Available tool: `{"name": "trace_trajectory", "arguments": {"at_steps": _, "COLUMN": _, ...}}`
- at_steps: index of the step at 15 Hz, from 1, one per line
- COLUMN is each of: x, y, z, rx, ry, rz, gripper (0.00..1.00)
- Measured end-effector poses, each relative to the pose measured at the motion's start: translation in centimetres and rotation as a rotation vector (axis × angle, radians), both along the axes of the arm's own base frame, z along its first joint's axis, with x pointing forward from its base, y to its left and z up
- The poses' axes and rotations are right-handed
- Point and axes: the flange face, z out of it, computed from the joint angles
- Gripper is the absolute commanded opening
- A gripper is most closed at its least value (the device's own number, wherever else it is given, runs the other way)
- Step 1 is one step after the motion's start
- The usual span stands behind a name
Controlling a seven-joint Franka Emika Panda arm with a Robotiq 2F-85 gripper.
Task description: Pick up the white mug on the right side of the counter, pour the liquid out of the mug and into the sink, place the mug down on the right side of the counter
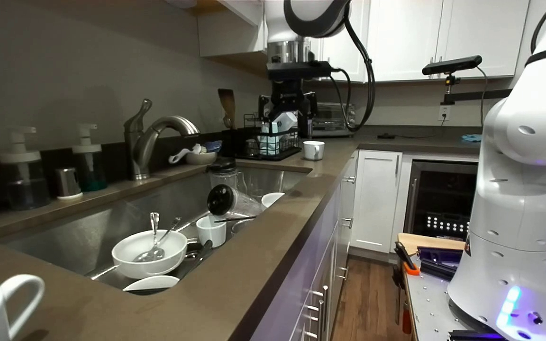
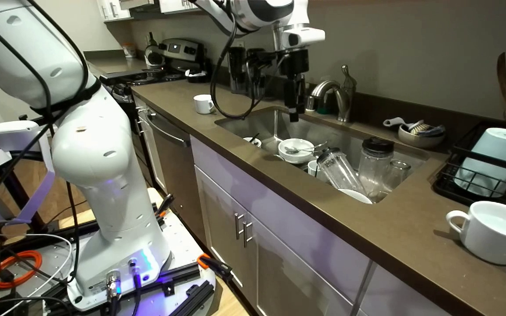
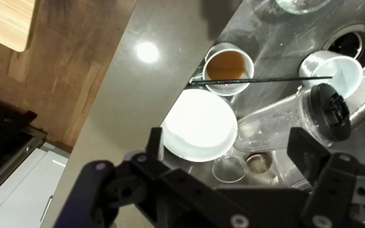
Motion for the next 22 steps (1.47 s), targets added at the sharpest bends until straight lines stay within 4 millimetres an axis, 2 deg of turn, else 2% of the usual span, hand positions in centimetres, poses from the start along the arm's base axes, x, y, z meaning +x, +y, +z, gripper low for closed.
{"name": "trace_trajectory", "arguments": {"at_steps": 4, "x": 1.5, "y": -4.9, "z": 0.4, "rx": 0.024, "ry": -0.012, "rz": -0.091, "gripper": 1.00}}
{"name": "trace_trajectory", "arguments": {"at_steps": 7, "x": 2.0, "y": -7.6, "z": 0.8, "rx": 0.032, "ry": -0.027, "rz": -0.140, "gripper": 1.00}}
{"name": "trace_trajectory", "arguments": {"at_steps": 15, "x": 0.6, "y": -12.9, "z": 1.8, "rx": 0.049, "ry": -0.059, "rz": -0.248, "gripper": 1.00}}
{"name": "trace_trajectory", "arguments": {"at_steps": 22, "x": -1.0, "y": -16.3, "z": 1.3, "rx": 0.074, "ry": -0.058, "rz": -0.329, "gripper": 1.00}}
